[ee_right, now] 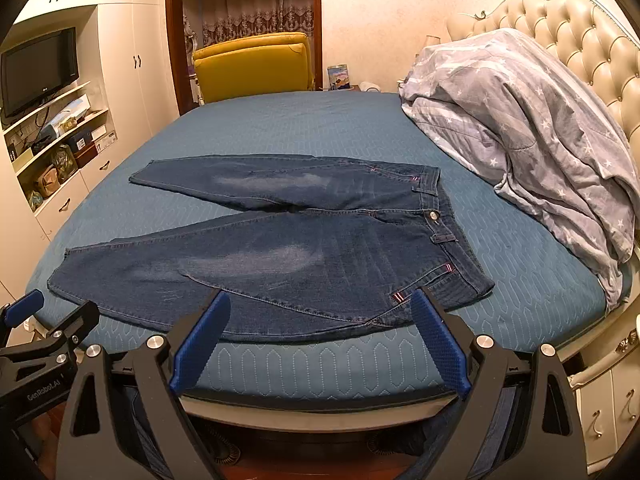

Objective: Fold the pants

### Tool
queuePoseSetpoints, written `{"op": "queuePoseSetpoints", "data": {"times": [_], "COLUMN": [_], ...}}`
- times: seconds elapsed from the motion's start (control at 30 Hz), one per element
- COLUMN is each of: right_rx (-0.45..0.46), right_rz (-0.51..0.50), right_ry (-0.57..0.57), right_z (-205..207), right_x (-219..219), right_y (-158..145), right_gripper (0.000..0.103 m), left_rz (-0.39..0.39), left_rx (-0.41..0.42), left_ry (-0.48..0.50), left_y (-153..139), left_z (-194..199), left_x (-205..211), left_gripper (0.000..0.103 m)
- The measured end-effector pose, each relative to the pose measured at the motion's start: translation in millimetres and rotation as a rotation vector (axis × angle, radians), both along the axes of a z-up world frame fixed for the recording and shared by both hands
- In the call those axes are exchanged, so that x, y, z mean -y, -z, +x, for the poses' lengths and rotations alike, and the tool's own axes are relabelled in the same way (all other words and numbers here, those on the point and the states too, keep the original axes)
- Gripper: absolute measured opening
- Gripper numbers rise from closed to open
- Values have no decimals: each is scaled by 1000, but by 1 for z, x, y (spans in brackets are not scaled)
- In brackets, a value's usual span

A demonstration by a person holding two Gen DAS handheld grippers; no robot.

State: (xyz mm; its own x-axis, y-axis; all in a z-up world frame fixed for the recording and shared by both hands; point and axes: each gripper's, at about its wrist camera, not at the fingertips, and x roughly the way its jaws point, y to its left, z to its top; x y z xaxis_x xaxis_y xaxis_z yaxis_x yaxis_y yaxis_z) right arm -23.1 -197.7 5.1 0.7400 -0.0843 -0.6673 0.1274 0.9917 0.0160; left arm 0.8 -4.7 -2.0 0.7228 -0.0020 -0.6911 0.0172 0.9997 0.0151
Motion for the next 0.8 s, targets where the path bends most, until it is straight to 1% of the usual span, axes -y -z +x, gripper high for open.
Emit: {"op": "queuePoseSetpoints", "data": {"times": [0.8], "right_rx": [0], "right_rz": [4], "right_ry": [0], "right_z": [0], "right_x": [2], "right_y": [2], "right_gripper": [88], "left_rz": [-20], "left_rx": [-7], "left_ry": [-6], "left_y": [-1], "left_z": [0], "left_x": [-3], "left_gripper": [102]}}
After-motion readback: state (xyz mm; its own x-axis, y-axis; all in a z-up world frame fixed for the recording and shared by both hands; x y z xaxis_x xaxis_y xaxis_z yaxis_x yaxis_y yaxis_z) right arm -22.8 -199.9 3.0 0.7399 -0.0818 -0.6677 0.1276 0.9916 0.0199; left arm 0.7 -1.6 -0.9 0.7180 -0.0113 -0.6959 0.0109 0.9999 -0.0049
